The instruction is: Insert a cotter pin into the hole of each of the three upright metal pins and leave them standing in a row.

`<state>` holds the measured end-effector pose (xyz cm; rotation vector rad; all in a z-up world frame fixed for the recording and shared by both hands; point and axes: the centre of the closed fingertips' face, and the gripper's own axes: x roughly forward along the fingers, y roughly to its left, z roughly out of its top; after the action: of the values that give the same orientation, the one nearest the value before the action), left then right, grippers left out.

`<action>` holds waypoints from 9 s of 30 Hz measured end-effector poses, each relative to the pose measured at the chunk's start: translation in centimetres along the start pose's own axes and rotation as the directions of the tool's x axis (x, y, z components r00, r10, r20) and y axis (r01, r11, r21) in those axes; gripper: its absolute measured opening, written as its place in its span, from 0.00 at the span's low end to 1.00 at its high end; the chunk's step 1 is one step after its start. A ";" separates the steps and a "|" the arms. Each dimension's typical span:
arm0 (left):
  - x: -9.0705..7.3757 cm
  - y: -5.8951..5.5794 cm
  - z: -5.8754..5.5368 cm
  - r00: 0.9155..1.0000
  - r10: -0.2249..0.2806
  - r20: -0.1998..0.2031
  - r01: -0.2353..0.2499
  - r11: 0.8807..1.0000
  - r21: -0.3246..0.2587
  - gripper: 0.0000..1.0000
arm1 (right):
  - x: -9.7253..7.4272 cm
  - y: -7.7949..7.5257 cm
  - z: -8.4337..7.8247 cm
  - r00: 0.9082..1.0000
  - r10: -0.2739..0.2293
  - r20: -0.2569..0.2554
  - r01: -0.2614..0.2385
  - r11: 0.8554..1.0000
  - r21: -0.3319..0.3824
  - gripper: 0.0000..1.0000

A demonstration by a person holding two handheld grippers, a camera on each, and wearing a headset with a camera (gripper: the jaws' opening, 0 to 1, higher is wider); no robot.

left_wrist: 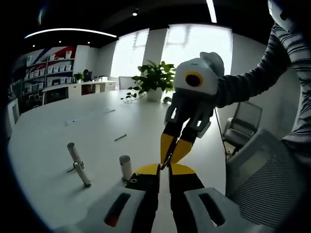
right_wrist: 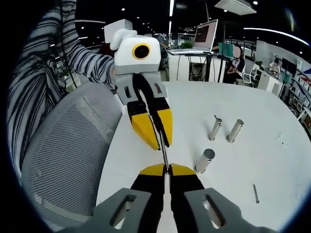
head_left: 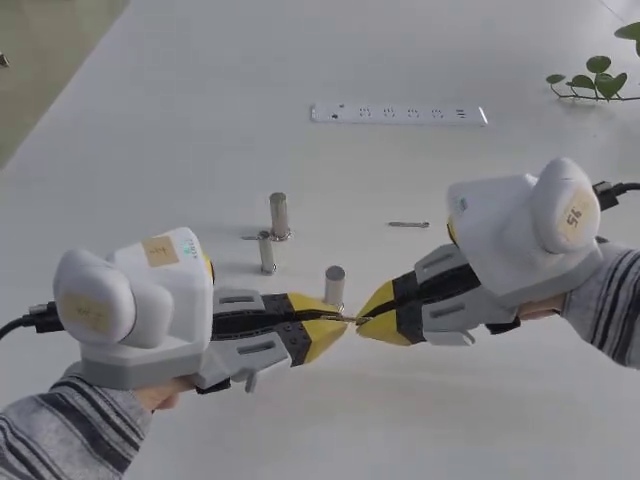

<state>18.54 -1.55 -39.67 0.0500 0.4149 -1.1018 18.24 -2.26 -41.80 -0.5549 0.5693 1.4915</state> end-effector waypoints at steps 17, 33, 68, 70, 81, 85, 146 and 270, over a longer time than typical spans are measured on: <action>0.0 3.6 -1.6 0.972 0.233 -0.021 -0.232 0.972 0.036 0.25 | -0.6 -3.4 -2.0 0.990 -0.122 -0.066 0.120 0.992 -0.024 0.00; 1.6 6.2 -2.7 0.922 0.386 -0.035 -0.386 0.922 0.028 0.28 | -0.7 -6.1 -4.6 0.966 -0.193 -0.174 0.184 0.980 -0.071 0.00; 5.5 7.5 -4.8 0.903 0.423 -0.077 -0.429 0.900 -0.081 0.13 | 0.7 -6.8 -4.4 0.966 -0.167 -0.195 0.144 0.982 -0.124 0.00; 5.5 7.6 -4.8 0.903 0.424 -0.077 -0.429 0.899 -0.082 0.12 | 0.7 -6.8 -4.3 0.967 -0.166 -0.194 0.143 0.982 -0.125 0.00; 5.6 7.8 -5.1 0.900 0.426 -0.088 -0.433 0.898 -0.081 0.10 | 0.9 -6.8 -3.6 0.969 -0.167 -0.183 0.145 0.981 -0.128 0.00; 5.7 7.9 -5.2 0.899 0.428 -0.092 -0.435 0.897 -0.075 0.10 | 1.1 -6.9 -3.3 0.969 -0.169 -0.180 0.147 0.980 -0.131 0.00; 5.9 8.0 -5.6 0.894 0.437 -0.095 -0.445 0.891 -0.093 0.10 | 1.2 -6.7 -1.9 0.971 -0.194 -0.142 0.186 0.980 -0.071 0.00; -3.6 7.9 -3.1 0.881 0.469 -0.057 -0.472 0.870 -0.139 0.76 | 4.0 -11.5 -1.3 0.977 -0.192 -0.090 0.202 0.973 0.112 0.08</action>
<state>23.08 5.92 -42.58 0.0288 0.4728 -0.5841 29.77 -0.20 -45.52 -0.5609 0.6424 1.2432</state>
